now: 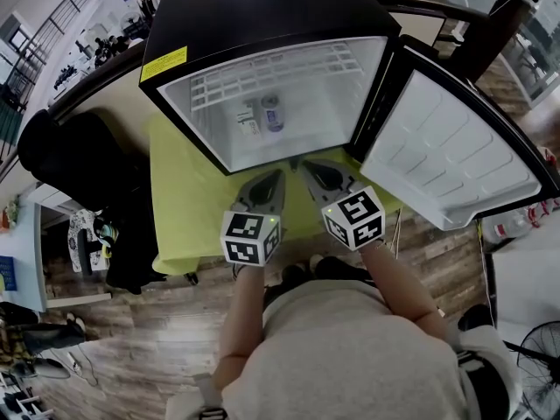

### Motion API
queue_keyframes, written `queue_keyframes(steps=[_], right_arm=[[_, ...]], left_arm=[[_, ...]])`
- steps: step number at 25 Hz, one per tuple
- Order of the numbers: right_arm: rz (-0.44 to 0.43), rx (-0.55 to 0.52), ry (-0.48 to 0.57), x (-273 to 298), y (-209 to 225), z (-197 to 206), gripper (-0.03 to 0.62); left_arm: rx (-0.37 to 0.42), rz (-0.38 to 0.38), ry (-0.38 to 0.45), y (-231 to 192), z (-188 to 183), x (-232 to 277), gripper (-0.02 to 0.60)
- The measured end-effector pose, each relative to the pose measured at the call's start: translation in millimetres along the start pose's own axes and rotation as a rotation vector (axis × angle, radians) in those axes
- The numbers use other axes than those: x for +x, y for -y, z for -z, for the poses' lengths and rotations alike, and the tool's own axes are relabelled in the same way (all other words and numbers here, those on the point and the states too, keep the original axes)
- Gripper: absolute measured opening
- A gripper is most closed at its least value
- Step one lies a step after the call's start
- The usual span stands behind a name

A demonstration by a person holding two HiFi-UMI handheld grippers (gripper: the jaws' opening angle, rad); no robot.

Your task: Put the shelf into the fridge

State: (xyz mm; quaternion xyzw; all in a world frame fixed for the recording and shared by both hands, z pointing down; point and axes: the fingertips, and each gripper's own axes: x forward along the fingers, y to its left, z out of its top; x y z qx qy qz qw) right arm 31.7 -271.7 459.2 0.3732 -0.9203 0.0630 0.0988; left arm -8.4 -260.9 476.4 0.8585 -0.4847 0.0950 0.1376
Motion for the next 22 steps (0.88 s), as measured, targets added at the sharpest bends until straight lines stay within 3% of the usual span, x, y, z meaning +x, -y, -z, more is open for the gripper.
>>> queue_keyframes(steps=[22], right_arm=[[-0.028, 0.02, -0.007, 3, -11, 1, 0.009]], left_arm=[[-0.054, 0.033, -0.014, -1, 6, -4, 0.012]])
